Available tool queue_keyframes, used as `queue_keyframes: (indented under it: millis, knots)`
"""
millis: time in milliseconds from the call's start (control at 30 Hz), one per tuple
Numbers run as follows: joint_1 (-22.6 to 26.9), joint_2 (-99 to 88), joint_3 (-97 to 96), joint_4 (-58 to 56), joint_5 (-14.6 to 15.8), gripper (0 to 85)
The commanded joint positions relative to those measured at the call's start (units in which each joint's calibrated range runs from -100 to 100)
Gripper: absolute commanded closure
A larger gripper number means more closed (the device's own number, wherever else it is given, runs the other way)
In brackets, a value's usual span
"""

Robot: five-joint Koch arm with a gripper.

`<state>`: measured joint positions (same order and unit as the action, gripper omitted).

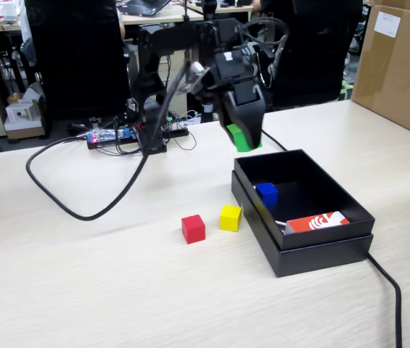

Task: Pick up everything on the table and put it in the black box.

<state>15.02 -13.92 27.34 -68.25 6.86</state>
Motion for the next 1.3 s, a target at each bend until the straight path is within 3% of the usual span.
queue_keyframes:
  millis: [0,333,733,833,900,1000,1033,1100,1133,1267]
  knots:
    - [1.6,2.7,5.8,-0.2,0.9,71.6]
    - [4.2,27.1,17.5,-0.2,3.0,71.4]
    - [3.9,34.6,16.6,-0.9,3.5,70.5]
    - [3.8,34.6,14.7,-1.2,3.5,58.7]
    - [3.8,34.6,13.6,-1.2,3.5,57.6]
    - [3.5,32.7,12.7,-1.2,3.5,57.3]
    - [3.2,28.5,11.7,-1.2,3.4,49.9]
    - [2.5,22.3,11.0,-1.2,3.4,48.1]
    - [-0.5,5.1,9.3,-1.2,1.9,48.3]
    - [-3.4,-1.6,8.3,-1.2,-0.7,48.3]
